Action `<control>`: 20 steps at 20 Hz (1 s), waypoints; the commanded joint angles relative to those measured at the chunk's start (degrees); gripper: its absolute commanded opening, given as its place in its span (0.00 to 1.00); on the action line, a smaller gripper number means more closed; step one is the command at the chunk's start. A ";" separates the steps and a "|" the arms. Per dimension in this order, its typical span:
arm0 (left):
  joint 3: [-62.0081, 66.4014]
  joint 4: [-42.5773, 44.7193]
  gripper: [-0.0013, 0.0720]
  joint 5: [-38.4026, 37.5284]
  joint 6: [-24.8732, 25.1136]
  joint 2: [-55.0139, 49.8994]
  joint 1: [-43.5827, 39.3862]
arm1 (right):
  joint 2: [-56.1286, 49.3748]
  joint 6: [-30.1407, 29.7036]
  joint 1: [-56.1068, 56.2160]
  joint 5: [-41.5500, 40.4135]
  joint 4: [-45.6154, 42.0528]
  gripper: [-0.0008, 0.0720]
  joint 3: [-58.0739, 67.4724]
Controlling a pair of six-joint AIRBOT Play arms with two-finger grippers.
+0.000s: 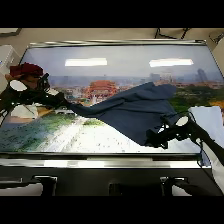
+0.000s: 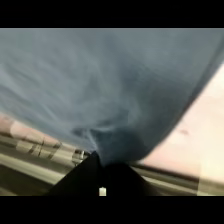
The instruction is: Fold the clothes and pants, and hang the long-sleeved shirts on hangers.
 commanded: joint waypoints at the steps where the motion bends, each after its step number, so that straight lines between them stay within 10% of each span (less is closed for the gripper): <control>1: 2.27 -0.11 0.05 0.11 0.02 0.76 0.44 | 2.91 0.37 1.64 -0.07 1.44 0.06 5.31; 10: 52.04 -7.85 0.05 21.97 -0.02 17.57 6.43 | 22.21 4.04 -4.42 -10.73 -32.04 0.06 70.79; 20: 37.86 -0.90 0.05 47.23 -0.02 42.25 7.82 | 28.41 7.93 -4.42 -20.11 -33.51 0.06 81.13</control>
